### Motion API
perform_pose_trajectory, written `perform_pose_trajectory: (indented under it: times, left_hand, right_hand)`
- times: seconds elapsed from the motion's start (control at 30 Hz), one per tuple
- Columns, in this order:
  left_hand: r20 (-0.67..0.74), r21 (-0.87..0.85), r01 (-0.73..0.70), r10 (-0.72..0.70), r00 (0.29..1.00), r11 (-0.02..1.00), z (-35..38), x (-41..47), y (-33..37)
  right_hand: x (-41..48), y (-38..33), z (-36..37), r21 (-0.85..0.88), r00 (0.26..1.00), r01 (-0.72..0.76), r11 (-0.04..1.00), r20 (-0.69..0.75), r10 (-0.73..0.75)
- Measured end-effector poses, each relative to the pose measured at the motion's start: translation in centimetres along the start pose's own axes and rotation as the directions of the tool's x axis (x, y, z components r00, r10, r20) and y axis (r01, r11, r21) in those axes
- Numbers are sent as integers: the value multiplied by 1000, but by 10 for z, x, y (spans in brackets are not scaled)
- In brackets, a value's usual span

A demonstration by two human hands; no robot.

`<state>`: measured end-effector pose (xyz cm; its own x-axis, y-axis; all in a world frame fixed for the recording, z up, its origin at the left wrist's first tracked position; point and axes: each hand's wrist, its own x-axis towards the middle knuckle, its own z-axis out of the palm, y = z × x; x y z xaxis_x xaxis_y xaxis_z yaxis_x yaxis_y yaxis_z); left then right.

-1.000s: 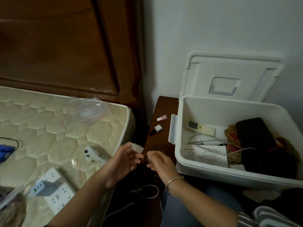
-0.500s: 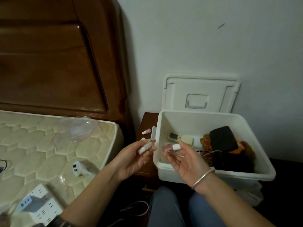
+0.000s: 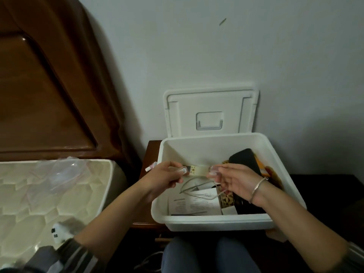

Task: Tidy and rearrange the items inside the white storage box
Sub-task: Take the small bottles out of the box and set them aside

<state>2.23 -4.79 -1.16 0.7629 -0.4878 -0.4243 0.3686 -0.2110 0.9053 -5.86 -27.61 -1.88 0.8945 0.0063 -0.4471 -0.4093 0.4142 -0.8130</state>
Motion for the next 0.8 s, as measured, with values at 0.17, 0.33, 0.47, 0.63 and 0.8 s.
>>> perform_pose_trajectory:
  times: [0.17, 0.33, 0.47, 0.63, 0.8]
  left_hand:
    - [-63, 435, -38, 72, 995, 899, 2, 32, 0]
    - [-154, 745, 7, 162, 975, 667, 7, 70, -14]
    - [-163, 934, 66, 254, 953, 350, 12, 105, -31]
    - [-254, 951, 196, 245, 936, 239, 14, 144, -37]
    - [-311, 946, 288, 170, 935, 148, 8, 169, -48]
  right_hand:
    - [35, -9, -11, -222, 995, 61, 973, -66, -77]
    - [65, -8, -20, -441, 961, 130, 888, -164, -222]
    - [77, 7, -27, -438, 942, 168, 883, -192, -275]
    - [85, 9, -33, -381, 917, 233, 895, -221, -333]
    - [89, 13, -38, -441, 904, 226, 868, -237, -356]
